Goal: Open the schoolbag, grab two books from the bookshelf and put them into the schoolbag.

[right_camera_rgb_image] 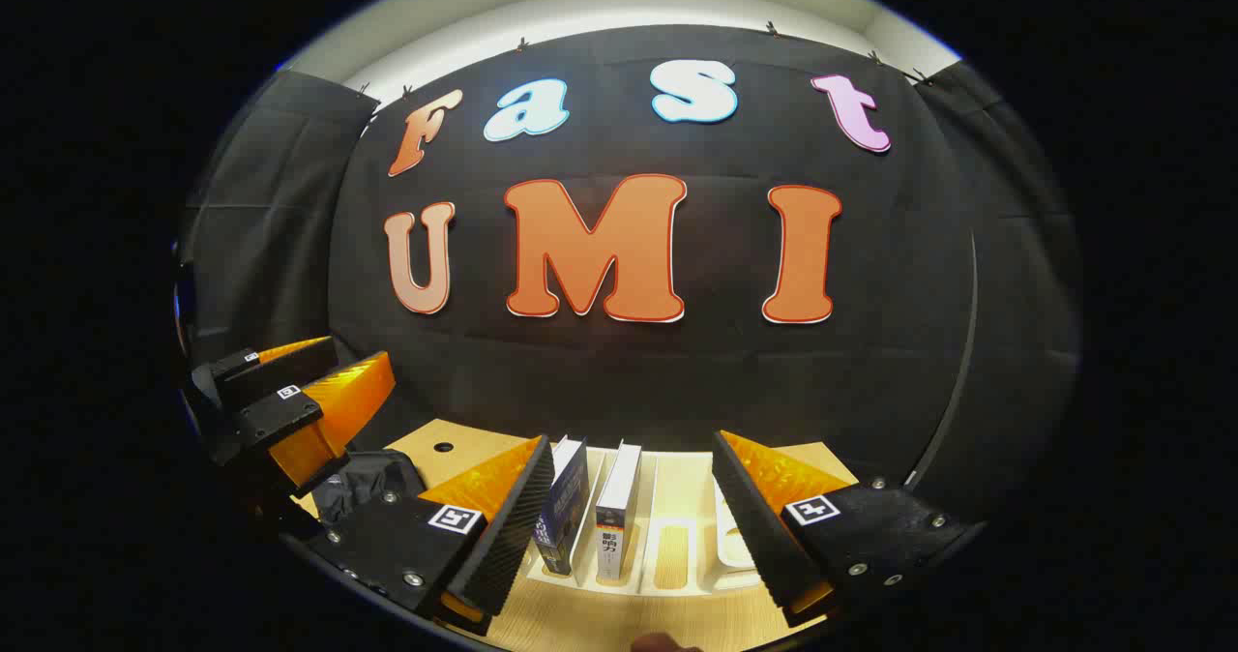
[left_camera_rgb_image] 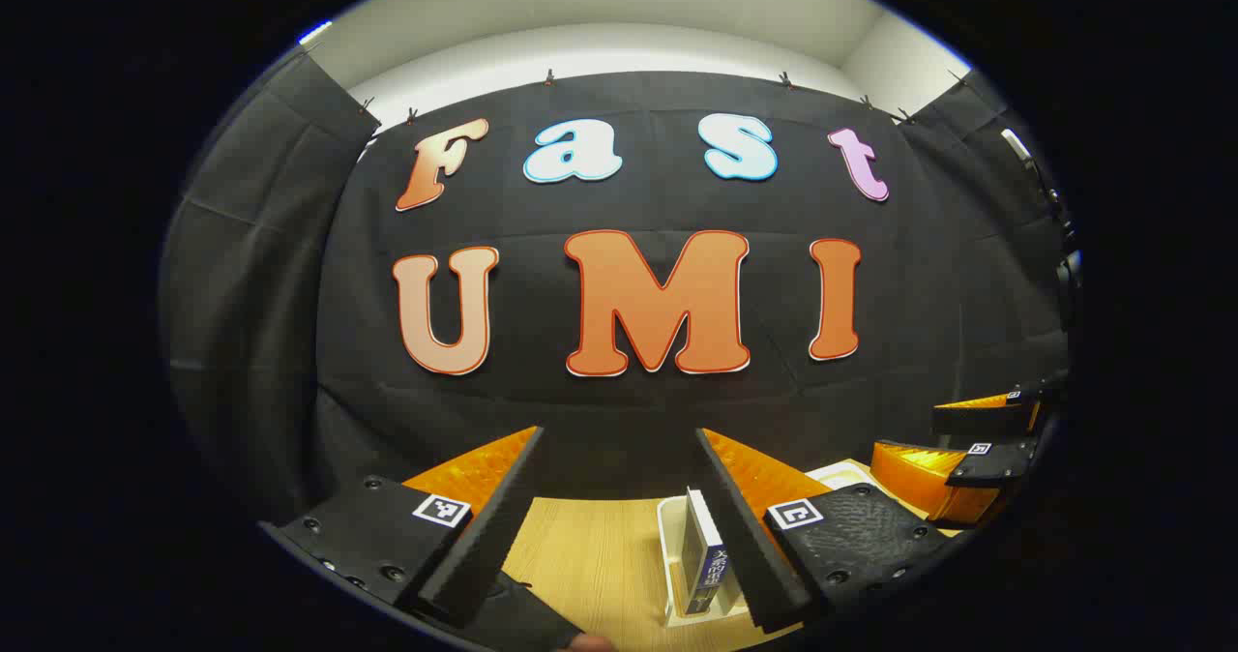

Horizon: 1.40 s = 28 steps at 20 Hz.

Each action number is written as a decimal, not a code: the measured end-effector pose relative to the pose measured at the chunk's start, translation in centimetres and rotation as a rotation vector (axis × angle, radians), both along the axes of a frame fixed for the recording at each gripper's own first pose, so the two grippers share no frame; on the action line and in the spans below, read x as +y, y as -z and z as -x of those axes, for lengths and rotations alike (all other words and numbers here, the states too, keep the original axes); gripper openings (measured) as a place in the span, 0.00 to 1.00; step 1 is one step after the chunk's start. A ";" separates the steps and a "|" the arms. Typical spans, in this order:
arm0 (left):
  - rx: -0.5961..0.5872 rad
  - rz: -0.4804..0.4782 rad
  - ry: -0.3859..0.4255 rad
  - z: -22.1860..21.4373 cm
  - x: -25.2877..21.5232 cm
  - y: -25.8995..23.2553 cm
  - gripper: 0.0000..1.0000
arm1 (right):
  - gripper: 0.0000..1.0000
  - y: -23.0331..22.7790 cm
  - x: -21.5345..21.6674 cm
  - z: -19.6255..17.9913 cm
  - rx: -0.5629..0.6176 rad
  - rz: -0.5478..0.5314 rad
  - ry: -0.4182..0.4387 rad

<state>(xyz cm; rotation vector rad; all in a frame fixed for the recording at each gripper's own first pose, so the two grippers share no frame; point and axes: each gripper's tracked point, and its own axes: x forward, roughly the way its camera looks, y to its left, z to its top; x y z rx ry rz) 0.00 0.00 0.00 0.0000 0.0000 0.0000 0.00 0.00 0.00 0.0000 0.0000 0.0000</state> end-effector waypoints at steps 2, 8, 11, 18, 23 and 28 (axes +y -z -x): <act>0.004 -0.003 0.001 0.0 0.2 0.1 0.96 | 0.98 -0.3 0.4 0.1 -0.008 0.007 -0.001; 0.013 -0.014 -0.002 0.0 0.3 0.7 0.96 | 0.98 0.0 0.8 0.0 -0.005 0.020 -0.004; 0.006 -0.023 -0.005 0.2 0.4 0.8 0.96 | 0.98 0.1 0.9 -0.3 -0.002 0.018 -0.004; 0.017 -0.069 -0.036 0.2 2.0 1.7 0.96 | 0.98 1.0 1.4 -0.8 0.016 0.024 -0.013; 0.039 -0.209 -0.056 0.9 3.1 4.1 0.96 | 0.98 1.8 1.0 -1.3 0.031 0.025 -0.020; 0.132 -0.395 -0.068 3.1 4.0 9.2 0.98 | 0.98 3.1 0.4 -1.7 0.052 0.040 -0.031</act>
